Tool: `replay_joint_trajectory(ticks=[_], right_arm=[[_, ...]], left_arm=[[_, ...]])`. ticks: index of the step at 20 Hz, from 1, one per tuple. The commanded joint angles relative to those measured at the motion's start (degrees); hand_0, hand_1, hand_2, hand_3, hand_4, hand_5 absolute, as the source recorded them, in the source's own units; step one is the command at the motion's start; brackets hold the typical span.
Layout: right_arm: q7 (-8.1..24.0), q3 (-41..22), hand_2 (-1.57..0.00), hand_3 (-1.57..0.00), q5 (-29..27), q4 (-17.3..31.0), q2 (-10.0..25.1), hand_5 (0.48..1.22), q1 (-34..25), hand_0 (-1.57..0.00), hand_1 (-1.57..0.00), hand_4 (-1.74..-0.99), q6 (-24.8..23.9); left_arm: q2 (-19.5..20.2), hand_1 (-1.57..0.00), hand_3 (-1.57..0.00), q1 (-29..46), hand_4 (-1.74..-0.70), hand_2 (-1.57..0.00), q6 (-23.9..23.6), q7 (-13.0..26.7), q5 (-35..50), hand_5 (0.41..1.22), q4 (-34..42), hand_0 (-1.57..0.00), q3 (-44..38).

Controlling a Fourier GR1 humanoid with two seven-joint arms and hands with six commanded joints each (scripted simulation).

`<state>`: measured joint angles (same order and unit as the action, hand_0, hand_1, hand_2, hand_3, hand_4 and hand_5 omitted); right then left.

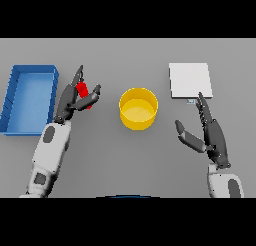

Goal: Pick up the red beaker and tilt it to pour out 1 green nut into yellow bowl. Pick up the yellow bowl and place it on the metallic measuring scale.

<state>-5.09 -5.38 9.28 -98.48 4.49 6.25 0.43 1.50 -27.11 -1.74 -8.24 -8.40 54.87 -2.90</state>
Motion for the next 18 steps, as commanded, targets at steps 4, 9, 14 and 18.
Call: replay_joint_trajectory(ticks=[4, 9, 14, 18], right_arm=[[-0.2, -0.3, 0.00, 0.00, 0.4, -0.4, -0.1, 0.645, 0.3, 0.00, 0.00, -1.240, -0.1], [0.4, -0.3, 0.00, 0.00, 0.5, -1.2, 0.1, 0.648, 0.5, 0.00, 0.00, -1.239, -0.2], [-0.2, -0.4, 0.00, 0.00, -0.2, -0.9, -0.4, 0.644, 0.4, 0.00, 0.00, -1.255, 0.3], [-0.7, -0.2, 0.00, 0.00, 0.1, -0.5, 0.0, 0.644, 0.7, 0.00, 0.00, -1.246, 0.1]], left_arm=[[-1.3, -0.23, -0.25, -2.6, -1.40, -0.29, -1.1, -3.9, 1.7, 0.787, -5.3, -0.21, -2.6], [-2.1, -1.07, -1.06, -4.1, -1.59, -1.11, -7.3, -1.6, -3.5, 1.079, -6.1, -1.05, -0.5], [-2.0, -1.41, -1.36, -2.9, -1.54, -1.42, -6.2, -2.6, -3.4, 1.174, -5.0, -1.40, 0.2], [-2.3, -1.50, -1.48, -3.4, -1.66, -1.51, -2.1, -4.8, 2.4, 1.150, -2.8, -1.50, -2.4]])
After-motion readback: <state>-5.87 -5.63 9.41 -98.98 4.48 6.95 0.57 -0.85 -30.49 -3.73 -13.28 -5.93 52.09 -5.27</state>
